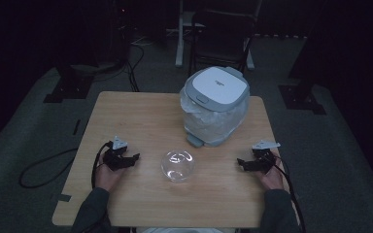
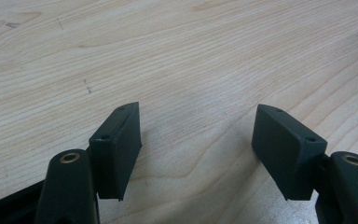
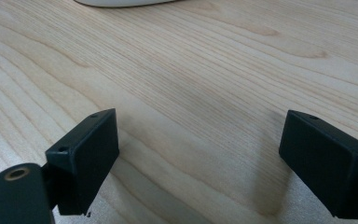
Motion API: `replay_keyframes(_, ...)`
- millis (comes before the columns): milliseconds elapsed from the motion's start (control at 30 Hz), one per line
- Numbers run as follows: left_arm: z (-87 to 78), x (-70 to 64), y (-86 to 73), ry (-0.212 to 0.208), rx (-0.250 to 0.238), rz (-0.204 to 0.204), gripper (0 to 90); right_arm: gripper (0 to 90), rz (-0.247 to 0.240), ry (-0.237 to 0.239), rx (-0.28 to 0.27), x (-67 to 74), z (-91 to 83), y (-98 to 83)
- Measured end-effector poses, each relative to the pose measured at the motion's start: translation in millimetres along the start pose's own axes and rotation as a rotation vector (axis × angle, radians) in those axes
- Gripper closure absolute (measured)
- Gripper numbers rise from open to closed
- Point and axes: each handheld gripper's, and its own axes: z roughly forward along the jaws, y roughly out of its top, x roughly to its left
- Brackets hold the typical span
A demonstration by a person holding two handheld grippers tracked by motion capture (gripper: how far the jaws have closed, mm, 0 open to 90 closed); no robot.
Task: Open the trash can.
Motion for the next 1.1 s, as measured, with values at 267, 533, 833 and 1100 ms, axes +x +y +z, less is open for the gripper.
replay_keyframes(267, -0.3, -0.6, -0.3, 0.001, 0.000, -0.006, 33.7, 11.1, -0.001, 0.000, 0.000, 0.0, 0.0, 0.0)
replay_keyframes(533, -0.6, 1.5, -0.1, -0.004, -0.002, -0.009, 35.1, 11.1, -0.001, 0.000, 0.000, 0.0, 0.0, 0.0)
replay_keyframes(833, -3.3, 8.4, 0.5, -0.049, -0.003, -0.060, 42.2, 11.1, -0.001, 0.001, 0.000, -0.1, 0.1, 0.1)
replay_keyframes(1100, -11.1, 3.8, 7.2, -0.081, -0.035, -0.037, 45.2, 11.2, -0.001, 0.001, 0.000, -0.1, 0.1, 0.1)
